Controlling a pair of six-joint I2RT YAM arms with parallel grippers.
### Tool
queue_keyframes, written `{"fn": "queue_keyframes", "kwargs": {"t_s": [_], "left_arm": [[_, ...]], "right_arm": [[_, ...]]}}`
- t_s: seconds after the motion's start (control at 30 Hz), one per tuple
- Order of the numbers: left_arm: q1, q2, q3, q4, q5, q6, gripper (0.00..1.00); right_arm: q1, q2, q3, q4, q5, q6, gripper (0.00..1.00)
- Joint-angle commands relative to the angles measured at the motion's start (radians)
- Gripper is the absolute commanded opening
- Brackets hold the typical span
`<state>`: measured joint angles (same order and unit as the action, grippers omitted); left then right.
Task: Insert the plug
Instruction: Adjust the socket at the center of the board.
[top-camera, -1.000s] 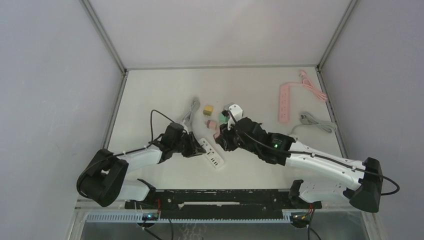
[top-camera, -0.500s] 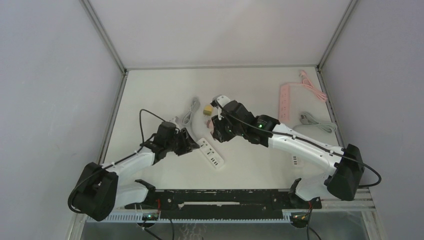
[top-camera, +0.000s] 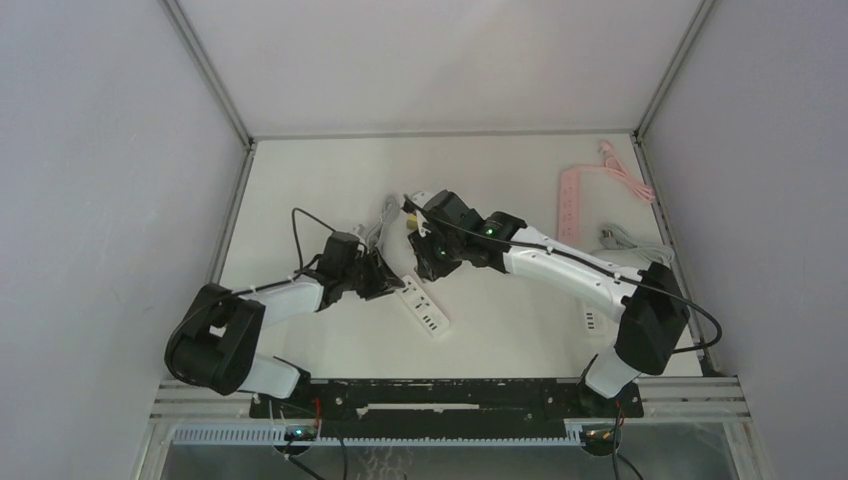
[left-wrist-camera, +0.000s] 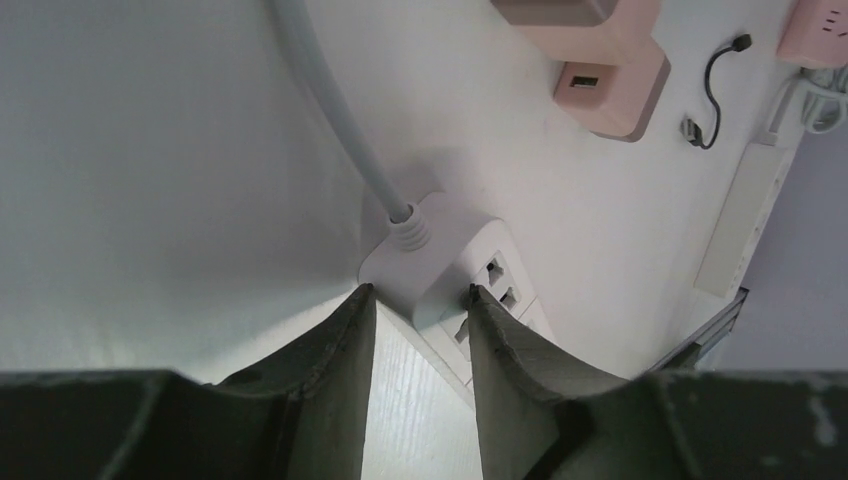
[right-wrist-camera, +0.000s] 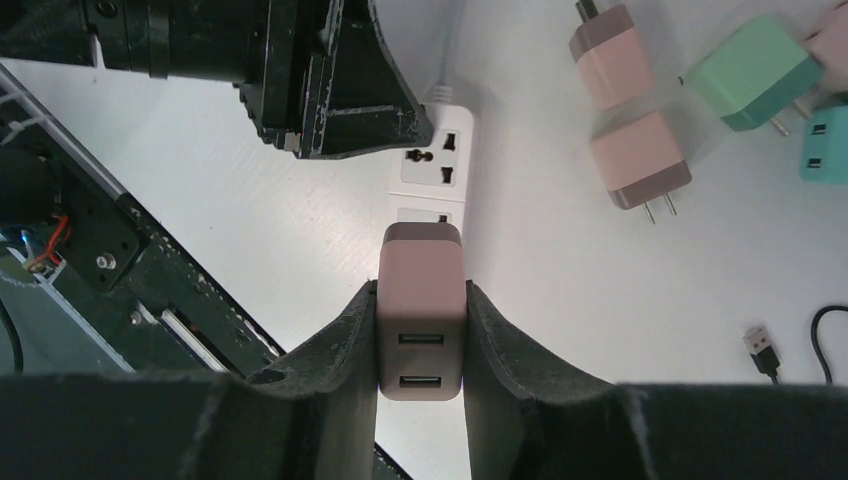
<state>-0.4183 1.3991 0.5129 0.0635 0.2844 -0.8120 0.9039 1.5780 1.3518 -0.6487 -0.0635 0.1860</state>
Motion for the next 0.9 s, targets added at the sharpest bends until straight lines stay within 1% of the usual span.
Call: {"fn": "queue_keyframes", "kwargs": {"t_s": [0.0,0.1,0.23,0.43,0.87], "left_arm": [[-0.001,0.052,0.035,0.069,0.058,0.02,0.4],[-0.015,0.069,0.028,0.08,0.066,0.029,0.36],[-0.035,0.078,0.032,0.08,0.069,0.047,0.34],[-0.049,0.095,0.04,0.081,0.063,0.059,0.34],[-0.06,0.111,0.052,0.081,0.063,0.068,0.34]], "right_arm": [[-0.015,0.028,0.061,-0.017,-0.037,-0.024,0.0],[-0.02,0.066,0.094,-0.057,-0.041,-0.028,0.0],[-0.023,0.116,0.14,-0.114,-0.042,-0.034,0.0],[-0.027,0.196,0.204,-0.193,-0.034,-0.054,0.0],[-0.046,0.331,0.294,-0.252,-0.011,-0.124,0.0]]}}
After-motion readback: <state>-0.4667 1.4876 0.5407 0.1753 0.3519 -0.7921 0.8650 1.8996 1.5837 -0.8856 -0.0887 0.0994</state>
